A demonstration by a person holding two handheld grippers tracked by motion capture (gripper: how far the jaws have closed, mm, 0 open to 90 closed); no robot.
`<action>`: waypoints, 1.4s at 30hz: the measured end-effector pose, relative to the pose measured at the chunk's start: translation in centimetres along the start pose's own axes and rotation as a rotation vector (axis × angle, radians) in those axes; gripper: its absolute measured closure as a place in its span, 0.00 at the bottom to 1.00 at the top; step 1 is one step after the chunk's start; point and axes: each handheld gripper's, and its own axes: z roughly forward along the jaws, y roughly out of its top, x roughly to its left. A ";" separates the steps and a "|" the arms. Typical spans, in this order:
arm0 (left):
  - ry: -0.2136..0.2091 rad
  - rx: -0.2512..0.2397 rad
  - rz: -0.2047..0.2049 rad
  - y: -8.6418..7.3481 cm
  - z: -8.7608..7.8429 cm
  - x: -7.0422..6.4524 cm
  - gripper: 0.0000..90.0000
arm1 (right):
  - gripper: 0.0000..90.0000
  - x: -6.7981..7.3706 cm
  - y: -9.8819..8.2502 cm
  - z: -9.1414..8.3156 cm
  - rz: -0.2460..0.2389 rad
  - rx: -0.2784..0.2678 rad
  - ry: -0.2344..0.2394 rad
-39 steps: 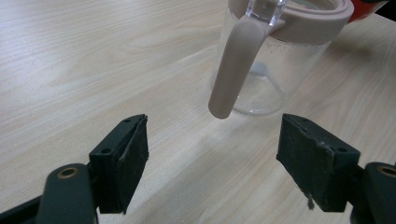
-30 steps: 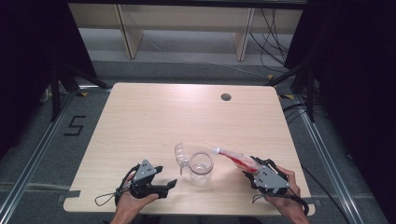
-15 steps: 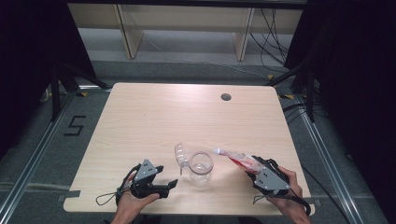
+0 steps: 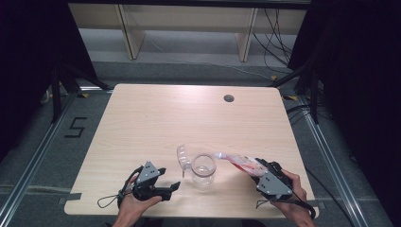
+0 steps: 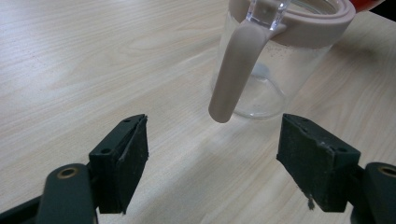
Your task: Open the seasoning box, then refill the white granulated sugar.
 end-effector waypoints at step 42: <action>0.001 -0.005 -0.009 -0.2 -0.3 -0.1 0.27 | 0.54 0.8 1.2 0.1 -0.150 0.057 -0.021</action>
